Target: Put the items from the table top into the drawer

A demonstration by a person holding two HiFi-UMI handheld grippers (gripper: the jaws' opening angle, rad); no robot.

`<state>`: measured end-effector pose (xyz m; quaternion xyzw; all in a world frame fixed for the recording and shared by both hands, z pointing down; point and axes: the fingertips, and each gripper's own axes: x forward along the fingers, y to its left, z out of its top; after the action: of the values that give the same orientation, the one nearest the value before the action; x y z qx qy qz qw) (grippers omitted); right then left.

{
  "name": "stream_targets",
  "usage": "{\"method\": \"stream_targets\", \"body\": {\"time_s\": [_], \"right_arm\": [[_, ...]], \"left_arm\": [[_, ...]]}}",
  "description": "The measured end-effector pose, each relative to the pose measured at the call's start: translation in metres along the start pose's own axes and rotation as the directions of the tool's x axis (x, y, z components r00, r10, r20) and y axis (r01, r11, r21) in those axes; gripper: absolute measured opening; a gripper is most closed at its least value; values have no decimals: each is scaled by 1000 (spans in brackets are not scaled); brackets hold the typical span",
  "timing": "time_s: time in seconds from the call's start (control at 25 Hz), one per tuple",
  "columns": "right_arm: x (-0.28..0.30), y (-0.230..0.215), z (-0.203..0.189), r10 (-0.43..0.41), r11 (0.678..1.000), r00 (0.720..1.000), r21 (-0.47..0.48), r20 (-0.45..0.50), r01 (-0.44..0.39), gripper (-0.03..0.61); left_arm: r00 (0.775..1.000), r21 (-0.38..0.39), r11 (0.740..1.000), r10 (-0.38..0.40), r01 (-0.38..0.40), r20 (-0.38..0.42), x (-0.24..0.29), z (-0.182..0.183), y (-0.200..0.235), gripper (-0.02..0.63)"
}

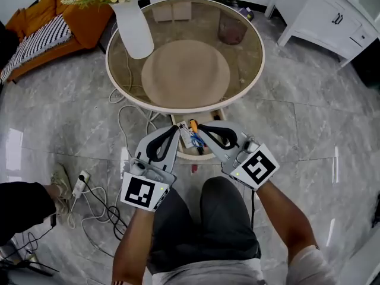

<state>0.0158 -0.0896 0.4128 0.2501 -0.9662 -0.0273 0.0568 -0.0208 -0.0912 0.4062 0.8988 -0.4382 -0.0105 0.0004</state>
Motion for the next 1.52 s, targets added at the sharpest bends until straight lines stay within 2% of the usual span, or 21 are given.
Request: {"method": "stream_targets", "body": {"time_s": [0.12,0.32,0.48,0.72,0.92,1.12,1.52], "right_arm": [[-2,-6,31,-18,1000,1000,23,25,18,0],[-6,-11,88,-39,998,997,53,63,36,0],[-11,-9,128,-42,997,997,63,64,38,0],[-22,-4,189,-47,995,996,91,82,39,0],[-39,1,259,-42,993,994,118,101,30,0],[-62,7,331,-48,992,992,119,121,33,0],[-86,29,411,-35,995,990,95,135,23,0]], "left_arm": [[1000,-22,1000,-1,1,11,2,32,2,0],[1000,18,1000,-16,16,-23,0,82,-4,0],[998,3,1000,-21,22,-52,-4,118,-5,0],[998,-27,999,-40,39,-44,-4,175,-14,0],[997,-20,998,-57,56,-46,-10,244,-31,0],[998,-50,998,-49,47,-35,-20,314,-45,0],[997,-49,996,-72,71,-27,-39,397,-72,0]]}}
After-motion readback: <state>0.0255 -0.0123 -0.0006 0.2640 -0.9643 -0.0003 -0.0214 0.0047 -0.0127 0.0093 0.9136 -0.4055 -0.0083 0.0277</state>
